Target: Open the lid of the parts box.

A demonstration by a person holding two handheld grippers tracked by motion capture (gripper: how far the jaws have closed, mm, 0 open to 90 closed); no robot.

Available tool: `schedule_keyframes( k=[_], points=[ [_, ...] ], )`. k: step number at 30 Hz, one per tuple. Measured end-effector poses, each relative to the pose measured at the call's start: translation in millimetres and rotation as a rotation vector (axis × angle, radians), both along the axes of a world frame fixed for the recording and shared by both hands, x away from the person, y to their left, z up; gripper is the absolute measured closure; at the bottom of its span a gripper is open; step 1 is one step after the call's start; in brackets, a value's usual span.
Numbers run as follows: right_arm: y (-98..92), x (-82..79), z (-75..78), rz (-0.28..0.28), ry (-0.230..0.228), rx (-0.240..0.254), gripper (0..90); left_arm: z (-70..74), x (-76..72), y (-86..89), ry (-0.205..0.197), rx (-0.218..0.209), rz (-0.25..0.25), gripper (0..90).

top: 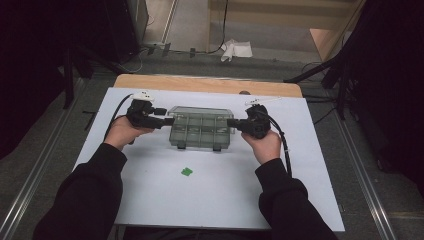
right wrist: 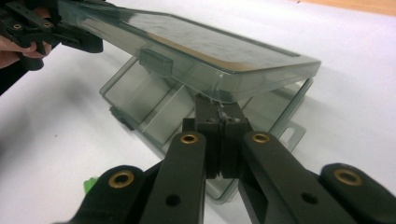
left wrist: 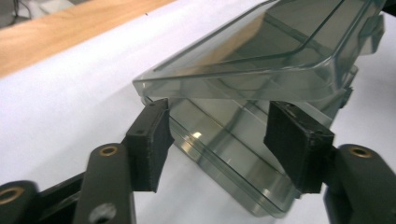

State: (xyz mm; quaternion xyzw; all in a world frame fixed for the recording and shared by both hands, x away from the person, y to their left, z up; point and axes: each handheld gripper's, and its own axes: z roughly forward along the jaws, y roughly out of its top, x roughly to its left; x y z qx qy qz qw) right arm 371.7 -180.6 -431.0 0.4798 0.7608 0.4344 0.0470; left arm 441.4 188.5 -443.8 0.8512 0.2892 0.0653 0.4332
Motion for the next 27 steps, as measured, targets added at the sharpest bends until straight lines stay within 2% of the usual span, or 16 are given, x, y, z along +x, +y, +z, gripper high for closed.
schedule_keyframes(
  k=[3,6,12,16,18,27],
  points=[
    [0.7,3.4,1.1,-0.004,0.004,0.012,90.0,-0.2,3.4,-1.3,-0.013,-0.005,0.006,40.1],
    [2.2,6.0,3.1,-0.006,0.005,0.025,90.0,-1.8,6.9,-3.6,-0.015,-0.005,-0.008,47.2],
    [1.3,6.8,4.8,-0.015,-0.003,0.035,89.8,-3.9,14.6,-8.3,-0.014,0.003,0.004,47.7],
    [-0.6,6.1,4.3,-0.018,-0.002,0.043,87.5,-1.9,16.0,-9.7,-0.021,0.002,0.008,54.1],
    [-0.7,5.1,3.4,-0.018,0.002,0.040,86.6,-1.2,15.9,-9.6,-0.029,0.002,0.015,57.1],
    [-6.3,1.8,-1.3,-0.007,-0.016,0.016,79.7,0.4,15.8,-9.9,-0.024,-0.001,0.019,57.1]
  ],
)
